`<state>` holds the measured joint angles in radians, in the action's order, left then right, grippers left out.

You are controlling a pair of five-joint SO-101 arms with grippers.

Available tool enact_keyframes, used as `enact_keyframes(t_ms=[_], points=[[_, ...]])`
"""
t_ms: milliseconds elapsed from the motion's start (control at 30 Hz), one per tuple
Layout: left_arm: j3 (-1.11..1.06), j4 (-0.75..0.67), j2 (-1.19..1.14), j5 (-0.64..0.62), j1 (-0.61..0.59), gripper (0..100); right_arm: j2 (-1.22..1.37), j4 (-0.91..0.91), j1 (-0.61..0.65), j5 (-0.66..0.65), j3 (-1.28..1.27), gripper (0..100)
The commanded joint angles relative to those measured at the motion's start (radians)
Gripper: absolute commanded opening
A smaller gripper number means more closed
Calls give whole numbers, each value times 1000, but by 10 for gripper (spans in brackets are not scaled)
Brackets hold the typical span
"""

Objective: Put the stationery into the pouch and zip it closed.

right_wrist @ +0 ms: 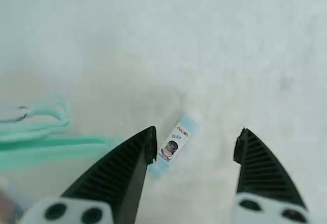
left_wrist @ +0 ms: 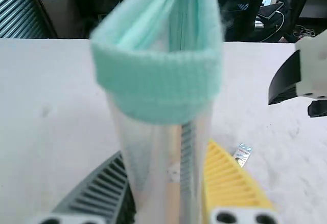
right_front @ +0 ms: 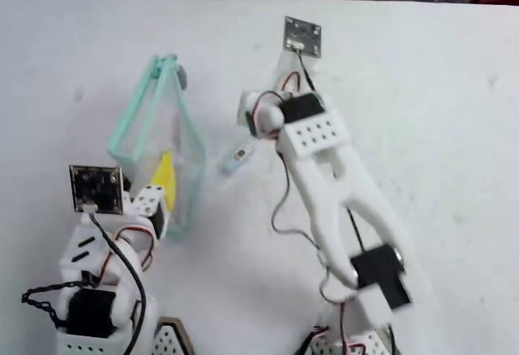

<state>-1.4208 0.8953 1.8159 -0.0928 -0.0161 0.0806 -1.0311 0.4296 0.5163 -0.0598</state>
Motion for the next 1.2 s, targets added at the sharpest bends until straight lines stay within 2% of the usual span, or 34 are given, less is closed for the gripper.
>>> enact_keyframes(t_ms=[0,133,333,633,700,767,800,867,967,1033,1167], points=[[28,-31,7,-12,-8,166,113,-41,25,97,141,237],[28,-31,7,-12,-8,166,266,-68,36,146,252,237],[28,-31,7,-12,-8,166,446,-74,54,146,387,234],[28,-31,7,-12,-4,166,575,-74,54,209,442,226],[28,-31,7,-12,-2,166,587,-74,51,207,442,163],[26,-31,7,-11,1,166,596,-74,47,201,442,28],[26,-31,7,-9,10,166,604,-73,45,201,442,2],[26,-31,7,-6,41,165,610,-76,45,201,442,51],[25,-31,7,-6,77,164,608,-107,25,199,442,12],[25,-31,7,-6,84,144,596,-143,-2,198,453,21],[26,-32,7,-5,84,103,547,-231,-50,126,482,17]])
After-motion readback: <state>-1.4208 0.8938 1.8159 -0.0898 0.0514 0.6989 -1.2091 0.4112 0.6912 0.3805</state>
